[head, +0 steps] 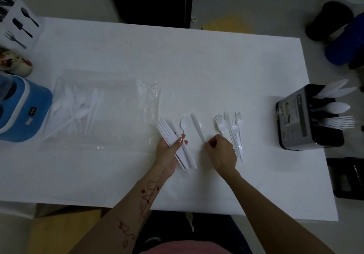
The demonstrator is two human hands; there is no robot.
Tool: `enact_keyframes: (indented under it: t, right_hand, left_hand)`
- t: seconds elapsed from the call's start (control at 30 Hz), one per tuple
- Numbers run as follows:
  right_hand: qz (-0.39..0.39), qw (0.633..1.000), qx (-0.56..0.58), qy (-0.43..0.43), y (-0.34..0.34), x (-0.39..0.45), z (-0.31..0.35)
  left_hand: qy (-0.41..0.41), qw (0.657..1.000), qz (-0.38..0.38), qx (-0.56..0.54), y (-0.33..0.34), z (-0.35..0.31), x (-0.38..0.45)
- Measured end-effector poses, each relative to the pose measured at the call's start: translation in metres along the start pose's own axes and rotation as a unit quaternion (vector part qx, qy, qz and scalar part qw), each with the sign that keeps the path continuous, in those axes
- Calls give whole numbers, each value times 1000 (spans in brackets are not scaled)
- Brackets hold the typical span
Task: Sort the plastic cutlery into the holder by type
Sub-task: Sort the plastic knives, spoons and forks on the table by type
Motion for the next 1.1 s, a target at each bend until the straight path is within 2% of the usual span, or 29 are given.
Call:
enact_keyframes:
  t: [0.17, 0.37, 0.5, 0.77, 0.93, 1.0, 1.1]
  right_hand:
    - [-17, 998, 44, -43, -10, -3, -3]
    - [19, 984, 139, -106, -13, -9, -3]
    - [34, 977, 136, -162, -9, -15, 0]
    - [64, 969, 130, -199, -4, -16, 2]
    - [108, 969, 125, -186, -4, -20, 6]
    - [79, 976, 127, -157, -3, -17, 5]
    - [2, 995, 50, -85, 1, -8, 0]
  left_hand:
    - [-9, 1000, -6, 9, 9, 4, 0]
    - [-13, 1000, -3, 14, 17, 4, -1]
    - [-15, 1000, 1, 23, 16, 4, 0]
    - [-2, 999, -16, -29, 11, 6, -3]
    - [-14, 999, -26, -38, 6, 6, -2]
    - [-13, 999, -29, -33, 5, 6, -1]
    - [-13, 999, -26, -40, 6, 5, -1]
Point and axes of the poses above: each hand's wrist, its own x-axis towards the middle knuckle, its own y-axis out of the palm, z = x × y, the point moved 2 cm from there along x, towards the middle knuckle, and after that the axes turned 9 degrees about x, right-handed, at the moved point
